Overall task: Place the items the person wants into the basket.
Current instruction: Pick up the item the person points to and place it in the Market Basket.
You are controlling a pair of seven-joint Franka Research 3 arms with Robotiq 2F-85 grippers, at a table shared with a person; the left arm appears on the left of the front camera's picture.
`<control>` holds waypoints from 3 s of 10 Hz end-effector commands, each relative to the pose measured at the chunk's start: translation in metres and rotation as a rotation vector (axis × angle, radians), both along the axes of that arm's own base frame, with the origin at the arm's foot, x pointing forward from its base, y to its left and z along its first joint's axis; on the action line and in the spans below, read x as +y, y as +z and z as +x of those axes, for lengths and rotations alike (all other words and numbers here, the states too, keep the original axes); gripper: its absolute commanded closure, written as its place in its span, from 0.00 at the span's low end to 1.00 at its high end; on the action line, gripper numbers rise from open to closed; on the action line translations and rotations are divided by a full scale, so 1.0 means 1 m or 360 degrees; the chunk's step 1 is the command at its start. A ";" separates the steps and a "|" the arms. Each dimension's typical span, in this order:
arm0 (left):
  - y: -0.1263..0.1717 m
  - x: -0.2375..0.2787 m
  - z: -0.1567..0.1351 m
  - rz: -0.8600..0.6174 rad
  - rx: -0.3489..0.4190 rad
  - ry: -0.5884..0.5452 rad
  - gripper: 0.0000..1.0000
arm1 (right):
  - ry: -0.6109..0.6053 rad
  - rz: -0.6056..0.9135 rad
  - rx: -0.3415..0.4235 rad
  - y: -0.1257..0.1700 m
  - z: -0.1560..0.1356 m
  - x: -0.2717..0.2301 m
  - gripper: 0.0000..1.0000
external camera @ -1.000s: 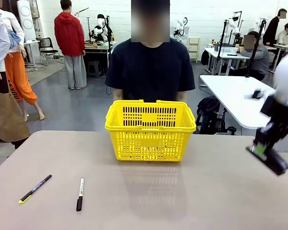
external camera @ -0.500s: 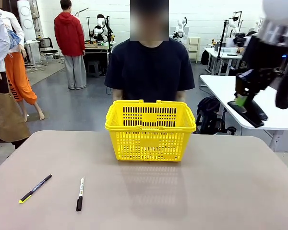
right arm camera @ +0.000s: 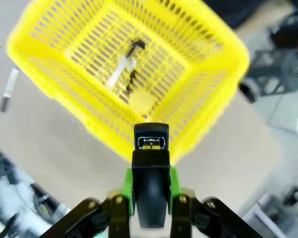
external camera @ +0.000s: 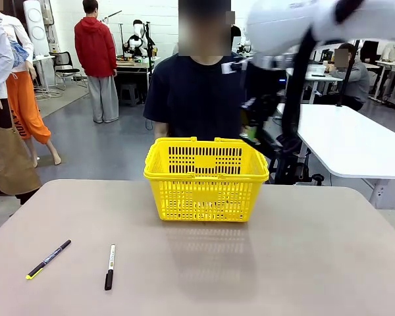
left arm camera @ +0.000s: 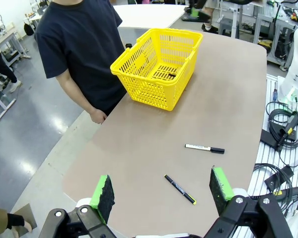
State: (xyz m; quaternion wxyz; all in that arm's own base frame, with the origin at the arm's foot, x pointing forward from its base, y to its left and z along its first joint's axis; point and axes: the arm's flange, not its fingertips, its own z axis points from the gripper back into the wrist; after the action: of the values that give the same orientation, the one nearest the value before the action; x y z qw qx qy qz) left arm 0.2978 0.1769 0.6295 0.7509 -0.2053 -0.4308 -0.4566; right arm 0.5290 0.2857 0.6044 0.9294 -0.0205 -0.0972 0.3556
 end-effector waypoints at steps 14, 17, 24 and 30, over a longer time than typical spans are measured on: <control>-0.001 0.002 0.000 -0.0005 -0.0031 -0.0024 0.00 | 0.0235 0.0055 0.0050 -0.047 0.074 0.050 0.68; -0.001 0.002 0.000 -0.0005 -0.0031 -0.0024 0.00 | 0.0357 0.0058 -0.0059 -0.082 0.087 0.048 0.68; -0.001 0.002 0.000 -0.0005 -0.0031 -0.0024 0.00 | 0.0588 0.0072 0.0193 -0.132 0.115 0.071 0.68; -0.001 0.002 0.000 -0.0005 -0.0031 -0.0024 0.00 | 0.0595 0.0076 0.0257 -0.144 0.119 0.073 0.00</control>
State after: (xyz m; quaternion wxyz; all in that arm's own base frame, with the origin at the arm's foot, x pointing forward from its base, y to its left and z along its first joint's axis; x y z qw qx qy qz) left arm 0.2982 0.1772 0.6291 0.7497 -0.2043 -0.4314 -0.4584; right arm 0.6406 0.3533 0.4539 0.8567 0.0371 -0.0354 0.5132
